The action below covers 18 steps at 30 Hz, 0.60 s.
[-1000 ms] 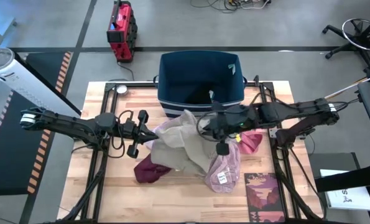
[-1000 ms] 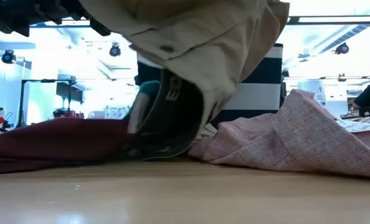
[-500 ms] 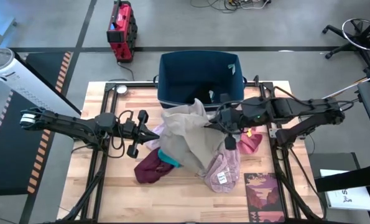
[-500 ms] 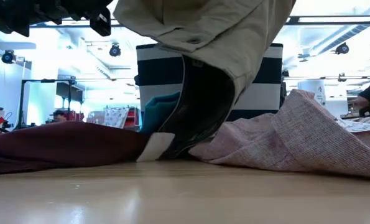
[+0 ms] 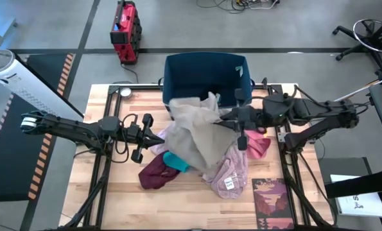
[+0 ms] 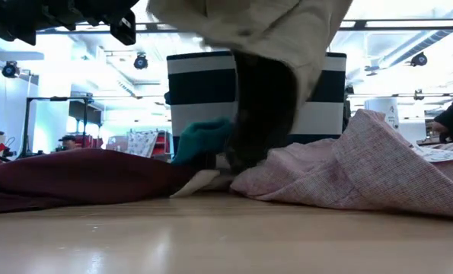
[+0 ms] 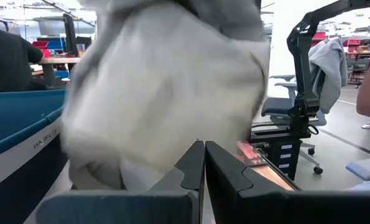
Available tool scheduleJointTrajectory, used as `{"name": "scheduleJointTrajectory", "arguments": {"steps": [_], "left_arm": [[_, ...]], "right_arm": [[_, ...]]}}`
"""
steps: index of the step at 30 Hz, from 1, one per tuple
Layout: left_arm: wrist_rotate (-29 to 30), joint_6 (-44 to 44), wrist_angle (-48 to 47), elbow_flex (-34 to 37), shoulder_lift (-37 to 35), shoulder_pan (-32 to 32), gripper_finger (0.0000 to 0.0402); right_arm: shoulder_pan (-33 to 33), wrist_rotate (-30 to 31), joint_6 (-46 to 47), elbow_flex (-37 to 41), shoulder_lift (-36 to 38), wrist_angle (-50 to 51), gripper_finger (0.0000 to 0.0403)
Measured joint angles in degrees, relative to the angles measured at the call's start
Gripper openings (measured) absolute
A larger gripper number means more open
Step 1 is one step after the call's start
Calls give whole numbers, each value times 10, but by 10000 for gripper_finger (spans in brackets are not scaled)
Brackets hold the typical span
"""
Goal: Sort clothes
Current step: Put the brown shorts into the blue laundry organizer
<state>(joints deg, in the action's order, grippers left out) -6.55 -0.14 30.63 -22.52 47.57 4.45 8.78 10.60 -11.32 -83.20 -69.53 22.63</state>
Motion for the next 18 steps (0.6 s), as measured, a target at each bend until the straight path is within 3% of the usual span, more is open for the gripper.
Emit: {"name": "scheduleJointTrajectory", "arguments": {"steps": [14,18], "left_arm": [[0,-23,0,0,2,0,0],[0,-38,2,0,13,1,17]], "right_arm": [[0,30,-76,-78,-19,-27,0],[-2,31,-84,-100,-28,-20,0]]}}
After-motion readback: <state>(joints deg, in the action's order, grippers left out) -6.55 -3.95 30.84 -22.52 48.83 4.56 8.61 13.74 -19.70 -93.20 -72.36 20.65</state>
